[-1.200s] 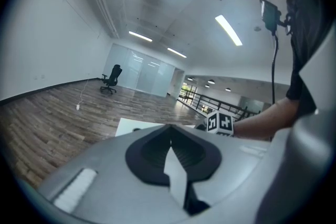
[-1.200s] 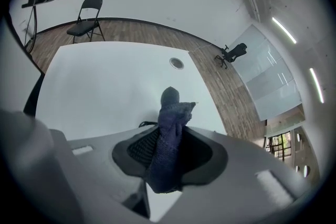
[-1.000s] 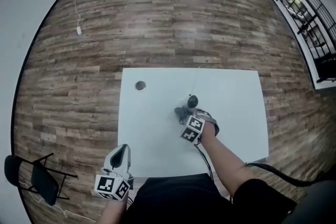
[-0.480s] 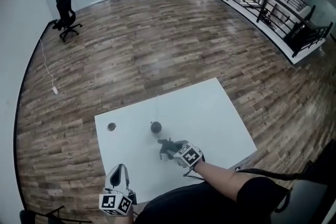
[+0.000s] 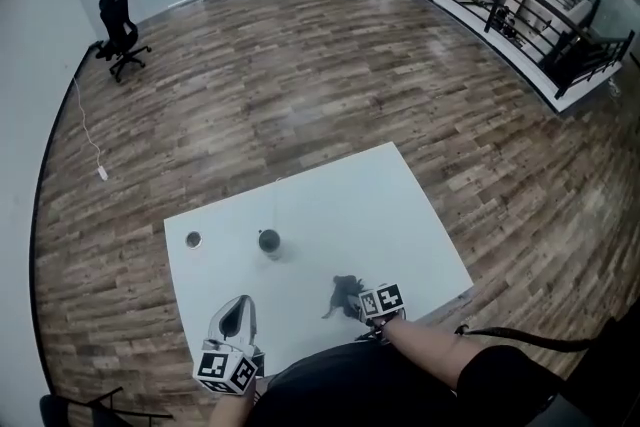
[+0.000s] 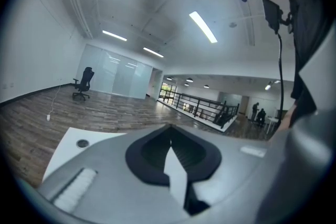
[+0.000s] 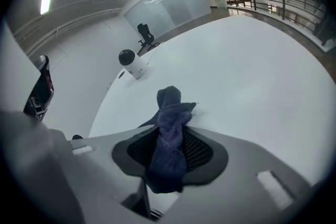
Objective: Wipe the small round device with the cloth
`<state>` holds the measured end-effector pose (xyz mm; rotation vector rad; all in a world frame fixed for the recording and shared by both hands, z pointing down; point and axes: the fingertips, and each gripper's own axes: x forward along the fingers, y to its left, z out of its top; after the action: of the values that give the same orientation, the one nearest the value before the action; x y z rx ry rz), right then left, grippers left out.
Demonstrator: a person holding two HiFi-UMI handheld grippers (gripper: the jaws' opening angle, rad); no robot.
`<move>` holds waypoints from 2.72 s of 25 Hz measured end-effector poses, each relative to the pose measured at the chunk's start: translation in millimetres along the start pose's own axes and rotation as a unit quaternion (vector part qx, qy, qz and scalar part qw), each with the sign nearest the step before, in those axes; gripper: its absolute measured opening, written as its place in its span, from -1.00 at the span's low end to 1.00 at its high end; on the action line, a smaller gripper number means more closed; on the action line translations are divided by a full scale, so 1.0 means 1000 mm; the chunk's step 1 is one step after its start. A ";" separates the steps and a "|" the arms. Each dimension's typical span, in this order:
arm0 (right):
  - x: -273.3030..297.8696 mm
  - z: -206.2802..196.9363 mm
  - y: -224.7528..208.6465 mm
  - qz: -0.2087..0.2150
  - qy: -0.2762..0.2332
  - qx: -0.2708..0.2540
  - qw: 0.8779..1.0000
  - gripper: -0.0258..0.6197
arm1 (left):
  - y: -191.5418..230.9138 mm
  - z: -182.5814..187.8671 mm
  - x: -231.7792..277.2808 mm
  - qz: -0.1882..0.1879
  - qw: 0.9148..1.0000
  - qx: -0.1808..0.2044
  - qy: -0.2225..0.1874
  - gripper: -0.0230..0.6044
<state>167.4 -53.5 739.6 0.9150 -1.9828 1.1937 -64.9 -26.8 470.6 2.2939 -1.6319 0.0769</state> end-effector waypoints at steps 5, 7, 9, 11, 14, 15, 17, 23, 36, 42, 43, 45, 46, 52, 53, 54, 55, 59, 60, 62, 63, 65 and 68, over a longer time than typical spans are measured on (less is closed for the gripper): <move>0.000 0.000 -0.005 -0.014 0.021 -0.020 0.999 -0.51 | -0.010 0.001 0.005 0.000 1.000 0.008 0.009 -0.91; 0.000 -0.001 -0.003 -0.031 0.040 -0.058 0.997 -0.50 | -0.013 0.001 0.006 0.002 1.000 0.010 0.010 -0.91; 0.002 0.004 0.004 -0.043 0.048 -0.108 0.992 -0.42 | -0.015 0.002 0.008 0.004 1.000 0.011 0.010 -0.91; 0.001 0.017 0.004 -0.069 0.046 -0.165 0.983 -0.14 | -0.016 0.005 0.012 0.006 1.000 0.012 0.009 -0.91; -0.013 0.034 -0.008 -0.129 0.035 -0.222 0.966 0.15 | -0.016 0.009 0.016 0.008 1.000 0.013 0.008 -0.91; -0.019 0.042 -0.010 -0.139 0.019 -0.234 0.962 0.15 | -0.016 0.010 0.017 0.008 1.000 0.014 0.006 -0.91; -0.032 0.065 -0.006 -0.138 -0.038 -0.259 0.955 0.15 | -0.018 0.016 0.020 0.011 1.000 0.019 -0.004 -0.91; -0.069 0.123 0.080 -0.064 -0.230 -0.366 0.899 0.15 | -0.005 0.025 0.014 0.029 0.999 0.033 -0.023 -0.91; -0.106 0.144 0.159 -0.014 -0.307 -0.394 0.866 -0.75 | 0.006 0.018 0.010 0.006 0.998 0.052 -0.020 -0.91; -0.090 0.116 0.147 -0.013 -0.269 -0.374 0.887 -0.92 | 0.007 0.015 0.009 -0.010 0.998 0.052 -0.019 -0.91; -0.088 0.112 0.145 -0.015 -0.263 -0.375 0.889 -0.91 | 0.008 0.014 0.009 -0.011 0.998 0.051 -0.017 -0.91; -0.082 0.106 0.142 -0.020 -0.250 -0.372 0.894 -0.92 | 0.009 0.010 0.010 -0.016 0.999 0.048 -0.013 -0.91; -0.080 0.104 0.140 -0.022 -0.246 -0.367 0.897 -0.92 | 0.009 0.008 0.010 -0.019 0.999 0.047 -0.011 -0.91; -0.075 0.102 0.139 -0.030 -0.245 -0.346 0.905 -0.92 | 0.012 0.004 0.011 -0.032 0.999 0.042 -0.003 -0.91; -0.075 0.102 0.140 -0.031 -0.246 -0.346 0.905 -0.92 | 0.013 0.004 0.012 -0.033 0.999 0.042 -0.002 -0.91; -0.075 0.102 0.140 -0.032 -0.246 -0.346 0.905 -0.92 | 0.013 0.004 0.012 -0.034 0.999 0.041 -0.001 -0.91; -0.074 0.102 0.140 -0.033 -0.246 -0.345 0.905 -0.92 | 0.013 0.004 0.012 -0.035 0.999 0.040 0.000 -0.91; -0.074 0.102 0.139 -0.038 -0.246 -0.344 0.905 -0.92 | 0.013 0.008 0.011 -0.042 0.999 0.033 -0.002 -0.91; -0.075 0.103 0.139 -0.041 -0.246 -0.345 0.905 -0.92 | 0.013 0.008 0.011 -0.044 0.998 0.033 -0.003 -0.91; -0.075 0.104 0.137 -0.046 -0.248 -0.343 0.905 -0.92 | 0.013 0.008 0.011 -0.045 0.998 0.033 -0.001 -0.91; -0.073 0.103 0.136 -0.047 -0.248 -0.339 0.906 -0.92 | 0.014 0.007 0.010 -0.043 0.999 0.033 0.000 -0.91; -0.071 0.103 0.133 -0.047 -0.251 -0.331 0.908 -0.92 | 0.016 0.006 0.009 -0.038 0.999 0.034 0.000 -0.91; -0.074 0.107 0.128 -0.052 -0.255 -0.328 0.908 -0.92 | 0.017 0.006 0.010 -0.034 0.999 0.034 0.001 -0.91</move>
<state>85.6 -88.8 580.3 1.0038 -2.4626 0.1638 -78.4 -42.4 471.1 2.3973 -1.5729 0.1202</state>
